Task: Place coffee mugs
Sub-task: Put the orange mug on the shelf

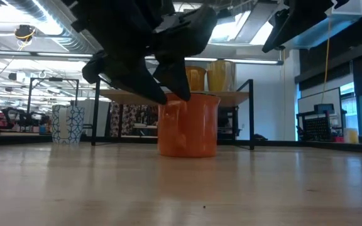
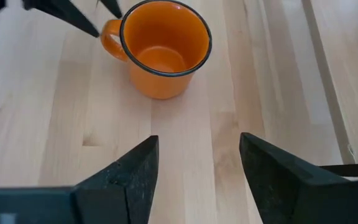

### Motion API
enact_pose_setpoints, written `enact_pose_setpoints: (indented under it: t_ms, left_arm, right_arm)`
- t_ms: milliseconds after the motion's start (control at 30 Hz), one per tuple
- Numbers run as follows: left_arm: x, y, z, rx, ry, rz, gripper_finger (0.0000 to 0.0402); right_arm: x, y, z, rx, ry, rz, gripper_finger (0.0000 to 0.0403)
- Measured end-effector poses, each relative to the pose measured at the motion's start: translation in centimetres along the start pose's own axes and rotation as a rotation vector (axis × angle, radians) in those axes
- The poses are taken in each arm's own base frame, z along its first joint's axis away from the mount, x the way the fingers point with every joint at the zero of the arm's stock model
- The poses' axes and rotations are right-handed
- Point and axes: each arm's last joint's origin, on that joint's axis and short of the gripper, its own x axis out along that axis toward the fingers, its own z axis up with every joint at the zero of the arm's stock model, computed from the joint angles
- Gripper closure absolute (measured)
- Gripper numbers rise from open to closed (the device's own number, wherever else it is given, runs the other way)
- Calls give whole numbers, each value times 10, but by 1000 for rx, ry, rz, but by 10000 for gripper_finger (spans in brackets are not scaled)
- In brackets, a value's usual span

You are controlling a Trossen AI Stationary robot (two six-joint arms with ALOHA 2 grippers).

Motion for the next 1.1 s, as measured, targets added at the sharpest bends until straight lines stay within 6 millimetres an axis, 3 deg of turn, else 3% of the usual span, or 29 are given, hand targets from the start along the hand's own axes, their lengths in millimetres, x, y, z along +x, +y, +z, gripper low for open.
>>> enact_pose_setpoints:
  t_ms: [233,500,667,867,1100]
  left_arm:
    - [15,5,5,-18,48,26,218]
    - [20,11,-12,-32,83,0,220]
    - [26,13,-9,-41,76,17,252]
    - [28,14,-8,-38,75,21,322]
    - [18,13,-2,-23,93,-11,322]
  right_arm:
    - [0,1,0,6,2,26,194]
    - [0,1,0,10,2,38,194]
    - [0,1,0,10,2,38,194]
    - [0,1,0,10,0,38,194]
    - [0,1,0,10,2,41,194]
